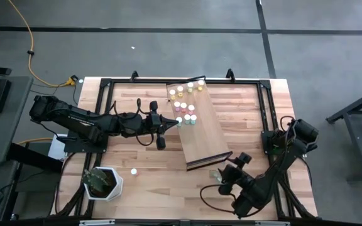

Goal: Pick and place medicine bottles onto shelf by color
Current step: Put the blue pill bottle on the shelf aligned with the other blue pill bottles

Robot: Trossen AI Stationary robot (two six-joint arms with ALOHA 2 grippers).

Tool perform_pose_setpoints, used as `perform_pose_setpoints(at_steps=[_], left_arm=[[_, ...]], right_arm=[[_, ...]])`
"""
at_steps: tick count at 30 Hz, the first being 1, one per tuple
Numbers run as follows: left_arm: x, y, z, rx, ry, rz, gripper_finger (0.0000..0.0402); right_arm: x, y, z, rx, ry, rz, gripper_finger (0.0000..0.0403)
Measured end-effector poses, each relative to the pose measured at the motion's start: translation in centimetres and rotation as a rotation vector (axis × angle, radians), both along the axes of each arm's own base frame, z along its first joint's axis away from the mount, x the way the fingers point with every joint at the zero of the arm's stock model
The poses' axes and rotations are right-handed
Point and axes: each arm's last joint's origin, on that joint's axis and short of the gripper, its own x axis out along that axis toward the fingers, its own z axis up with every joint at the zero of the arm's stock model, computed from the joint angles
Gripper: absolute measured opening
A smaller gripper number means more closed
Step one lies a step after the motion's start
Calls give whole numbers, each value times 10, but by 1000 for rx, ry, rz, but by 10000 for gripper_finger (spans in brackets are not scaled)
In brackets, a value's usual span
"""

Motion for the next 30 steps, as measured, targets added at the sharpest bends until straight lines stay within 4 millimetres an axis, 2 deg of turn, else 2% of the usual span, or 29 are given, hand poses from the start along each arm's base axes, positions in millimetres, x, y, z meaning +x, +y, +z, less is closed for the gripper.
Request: perform_pose_setpoints(at_steps=[4,6,12,17,20,25,30], left_arm=[[0,0,-1,0,6,0,0],[0,0,-1,0,6,0,0],[0,0,-1,-1,5,0,0],[0,0,0,-7,-4,1,0],[0,0,0,-7,-4,1,0],[0,-1,-1,-14,4,-42,0],[0,-2,-1,-18,3,-61,0]], right_arm=[[-9,8,-5,129,222,36,248],[-10,12,-7,207,274,35,248],[13,24,-9,422,282,186,247],[28,13,-9,453,291,177,247],[36,8,-21,540,300,191,247],[31,-8,-47,635,385,143,247],[22,-22,-42,678,242,128,247]])
